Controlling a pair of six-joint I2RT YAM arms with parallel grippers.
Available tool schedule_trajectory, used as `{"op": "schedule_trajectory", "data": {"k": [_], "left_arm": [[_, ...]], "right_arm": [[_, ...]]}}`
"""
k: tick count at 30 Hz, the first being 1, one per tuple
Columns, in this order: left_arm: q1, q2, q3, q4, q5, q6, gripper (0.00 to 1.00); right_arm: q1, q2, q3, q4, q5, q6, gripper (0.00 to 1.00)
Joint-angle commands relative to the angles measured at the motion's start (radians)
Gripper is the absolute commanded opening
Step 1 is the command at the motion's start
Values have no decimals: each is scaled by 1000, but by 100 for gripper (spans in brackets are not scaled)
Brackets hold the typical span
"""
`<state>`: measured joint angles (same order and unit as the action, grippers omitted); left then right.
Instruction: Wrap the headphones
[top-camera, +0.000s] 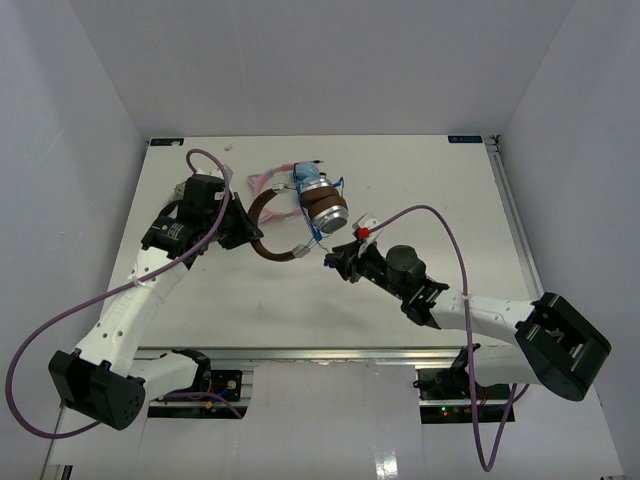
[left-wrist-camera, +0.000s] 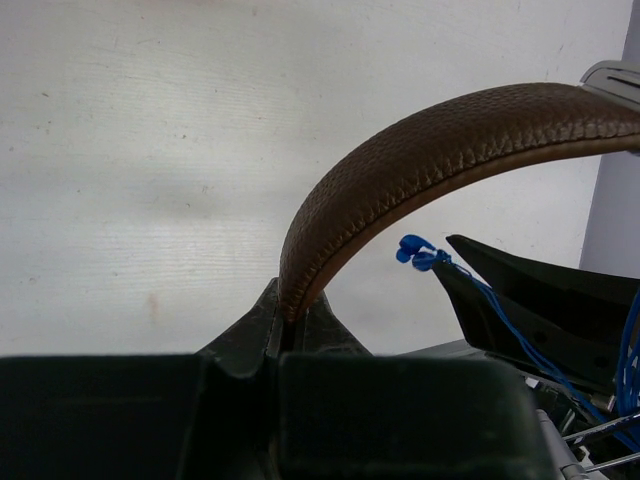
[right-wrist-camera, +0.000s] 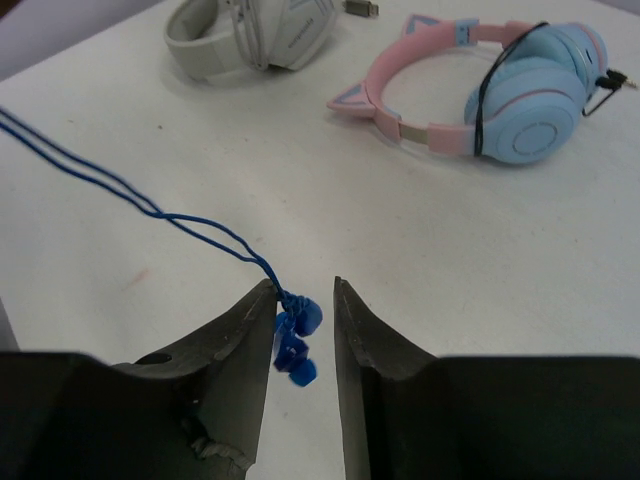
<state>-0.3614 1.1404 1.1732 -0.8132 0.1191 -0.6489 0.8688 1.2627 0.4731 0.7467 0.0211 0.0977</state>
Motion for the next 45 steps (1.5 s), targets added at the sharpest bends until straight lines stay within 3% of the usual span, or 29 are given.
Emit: {"op": "schedule_trajectory", "data": {"k": [1, 15, 19, 27, 32, 38, 45], "left_arm": [[7, -24, 26, 59, 56, -42, 0], [7, -13, 42, 69, 108, -77, 0], [7, -17, 48, 68, 111, -80, 0], [7, -27, 57, 68, 113, -87, 0], [7, -27, 60, 68, 113, -87, 0], [7, -27, 42, 74, 139, -69, 0], [8, -7, -7, 150, 368, 62, 0]], "right_arm": [[-4, 22, -37, 249, -100, -36, 37], [-2, 83, -61, 356, -138, -21, 44], [-2, 105, -72, 388, -133, -21, 54], [-2, 142, -92, 429, -127, -20, 54], [-2, 150, -100, 442, -132, -21, 49], [-4, 147, -113, 447, -105, -28, 21], [-48, 106, -139, 447, -70, -30, 8]]}}
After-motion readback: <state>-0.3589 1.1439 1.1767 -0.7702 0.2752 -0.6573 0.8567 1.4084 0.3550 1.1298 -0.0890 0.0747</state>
